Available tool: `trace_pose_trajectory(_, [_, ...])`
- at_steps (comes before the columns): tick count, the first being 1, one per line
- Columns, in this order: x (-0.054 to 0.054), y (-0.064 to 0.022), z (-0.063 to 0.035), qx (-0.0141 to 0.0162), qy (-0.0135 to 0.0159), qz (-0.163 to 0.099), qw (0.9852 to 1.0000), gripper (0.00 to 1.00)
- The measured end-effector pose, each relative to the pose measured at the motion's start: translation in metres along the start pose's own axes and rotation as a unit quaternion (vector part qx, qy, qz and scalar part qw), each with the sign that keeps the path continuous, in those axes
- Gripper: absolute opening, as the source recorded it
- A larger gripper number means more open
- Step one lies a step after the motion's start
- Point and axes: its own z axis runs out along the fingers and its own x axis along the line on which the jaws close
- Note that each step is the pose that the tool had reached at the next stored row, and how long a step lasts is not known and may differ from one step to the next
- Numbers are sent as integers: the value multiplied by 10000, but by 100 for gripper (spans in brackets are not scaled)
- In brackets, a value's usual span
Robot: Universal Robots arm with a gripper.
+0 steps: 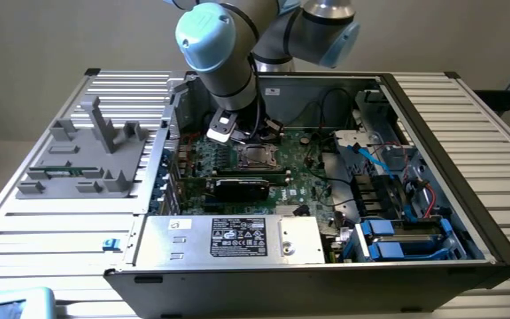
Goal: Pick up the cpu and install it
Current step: 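Install the first cpu locking lever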
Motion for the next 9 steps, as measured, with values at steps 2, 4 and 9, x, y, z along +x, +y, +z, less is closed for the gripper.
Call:
trace_pose_trajectory(2, [0, 2, 5, -1, 2, 3, 10000, 12])
trace_pose_trajectory(4, [0, 3, 8, 0, 2, 4, 10000, 12])
trace_pose_trajectory(9, [-2, 4, 12, -1, 4, 8, 10000, 12])
